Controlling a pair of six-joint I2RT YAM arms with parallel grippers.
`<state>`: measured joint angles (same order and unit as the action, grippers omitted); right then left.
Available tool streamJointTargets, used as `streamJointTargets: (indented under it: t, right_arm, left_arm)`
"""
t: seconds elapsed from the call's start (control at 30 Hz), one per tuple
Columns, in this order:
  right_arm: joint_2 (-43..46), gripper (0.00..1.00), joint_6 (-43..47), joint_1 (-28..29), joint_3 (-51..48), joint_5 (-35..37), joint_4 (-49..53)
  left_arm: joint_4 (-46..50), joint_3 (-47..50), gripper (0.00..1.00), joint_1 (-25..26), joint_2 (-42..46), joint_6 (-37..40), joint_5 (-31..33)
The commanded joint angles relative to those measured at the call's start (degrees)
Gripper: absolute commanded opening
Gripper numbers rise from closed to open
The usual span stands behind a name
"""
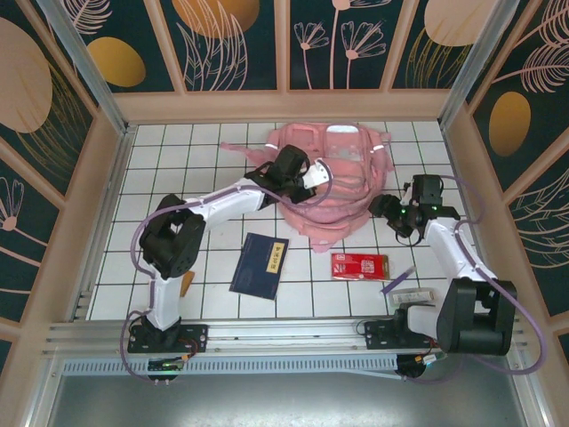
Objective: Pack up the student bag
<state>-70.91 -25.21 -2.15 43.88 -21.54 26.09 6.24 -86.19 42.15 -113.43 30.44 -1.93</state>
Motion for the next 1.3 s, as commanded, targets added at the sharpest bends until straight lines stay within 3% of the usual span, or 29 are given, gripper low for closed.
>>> streamJointTargets:
  t: [0.0,0.07,0.2,0.33,0.53,0.67,0.77,0.8,0.87,1.03,1.07,1.1,1.17,1.27]
  right_arm:
    - [-2.2,0.70,3.2,0.7,2.1,-6.9,-1.0]
    - [-3.4,0.66,8.9,1.3,2.7,-15.2,-1.9]
    - [-5.5,0.64,17.1,4.8,5.7,-21.6,-0.7]
    - [-7.6,0.64,16.9,17.8,7.9,-15.2,-2.2]
    - [-11.2,0.64,5.7,35.5,6.3,-8.1,-12.1]
    - [-15.7,0.63,1.9,42.4,6.8,-4.8,-11.1]
    - [-20.2,0.57,-1.6,47.0,7.2,-2.0,-11.4]
    - [-21.8,0.55,-2.5,48.4,7.5,-0.9,-11.5]
    - [-24.8,0.54,-3.5,50.1,8.7,1.9,-10.4]
    - [-30.2,0.49,-4.3,52.6,11.4,7.2,-9.2]
    - [-31.0,0.46,-4.7,52.8,11.7,6.8,-9.5]
    - [-31.7,0.44,-5.0,53.0,12.1,6.6,-9.7]
    - [-32.4,0.42,-5.5,53.2,12.7,6.2,-9.7]
    - [-32.5,0.41,-6.5,53.2,13.8,6.2,-7.9]
  left_arm:
    - [-4.9,-1.7,0.00,-2.3,7.3,-7.4,6.3]
    - [-2.5,-4.4,0.00,-4.3,7.5,-11.8,9.7]
    - [-0.7,-7.3,0.00,-8.1,8.9,-13.7,4.9]
    - [1.0,-8.5,0.00,-8.4,9.8,-12.3,5.0]
    - [-0.2,-3.9,0.00,-11.7,10.1,-11.3,3.7]
    - [1.4,-2.6,0.00,-14.6,8.7,-12.6,-0.9]
    - [-0.5,0.4,0.02,-15.1,9.5,-15.7,1.2]
    - [-0.9,1.5,0.09,-15.1,10.1,-17.6,2.1]
    - [-0.1,3.8,0.35,-15.1,11.9,-22.3,3.7]
    - [8.1,12.9,0.52,-15.1,22.3,-36.8,6.2]
    - [10.9,15.1,0.68,-15.1,24.5,-41.8,7.5]
    - [15.8,16.1,0.97,-15.1,26.3,-45.2,7.3]
    - [23.6,18.1,0.99,-15.1,29.1,-46.3,1.2]
    - [27.0,25.6,0.99,-15.1,33.4,-52.2,-9.2]
